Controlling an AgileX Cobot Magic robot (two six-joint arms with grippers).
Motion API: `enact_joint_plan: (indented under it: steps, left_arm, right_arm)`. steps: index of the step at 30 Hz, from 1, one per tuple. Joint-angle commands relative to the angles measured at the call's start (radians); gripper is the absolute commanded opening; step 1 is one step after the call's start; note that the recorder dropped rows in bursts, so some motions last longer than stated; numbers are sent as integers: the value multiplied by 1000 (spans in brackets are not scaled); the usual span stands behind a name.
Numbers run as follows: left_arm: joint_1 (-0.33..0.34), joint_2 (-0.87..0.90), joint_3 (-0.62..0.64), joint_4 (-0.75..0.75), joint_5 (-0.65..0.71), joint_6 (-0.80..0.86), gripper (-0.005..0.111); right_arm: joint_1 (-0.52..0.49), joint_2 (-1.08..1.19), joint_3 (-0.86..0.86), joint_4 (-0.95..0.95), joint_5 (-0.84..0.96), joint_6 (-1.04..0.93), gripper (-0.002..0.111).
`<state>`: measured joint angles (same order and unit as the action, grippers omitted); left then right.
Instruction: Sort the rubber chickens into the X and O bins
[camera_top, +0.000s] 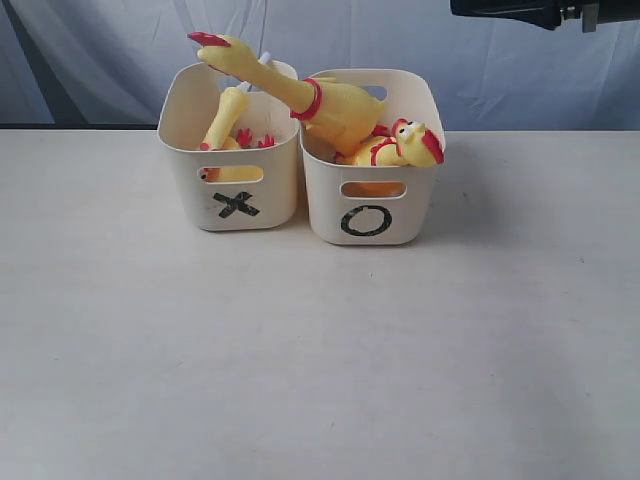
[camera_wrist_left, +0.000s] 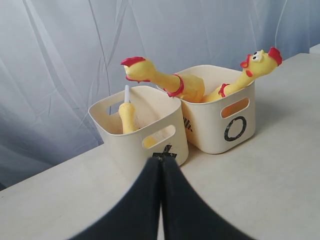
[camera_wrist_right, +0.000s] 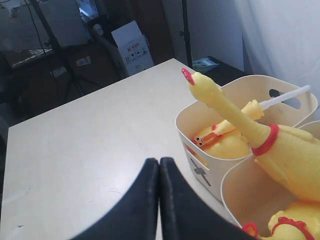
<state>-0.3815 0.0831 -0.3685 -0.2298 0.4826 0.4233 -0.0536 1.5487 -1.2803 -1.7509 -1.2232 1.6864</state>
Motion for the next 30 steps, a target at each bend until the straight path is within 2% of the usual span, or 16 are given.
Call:
enact_joint_plan:
  steps: [1, 3, 5, 11, 15, 25, 30]
  left_arm:
    - [-1, -8, -6, 4, -5, 0, 0]
    - [4, -10, -6, 4, -5, 0, 0]
    - [46, -30, -6, 4, -5, 0, 0]
    - [288, -83, -6, 4, -5, 0, 0]
    - [378, -83, -6, 4, -7, 0, 0]
    - [389, -83, -6, 2, -7, 0, 0]
    - [389, -83, -6, 2, -7, 0, 0]
  right_arm:
    - [-4, -8, 1, 6, 2, 1, 0]
    - [-4, -8, 1, 6, 2, 1, 0]
    - [-4, -8, 1, 6, 2, 1, 0]
    - [-4, -8, 1, 6, 2, 1, 0]
    - [-4, -8, 1, 6, 2, 1, 0]
    - [-4, -6, 1, 6, 2, 1, 0]
    - [-4, -168, 1, 6, 39, 1, 0]
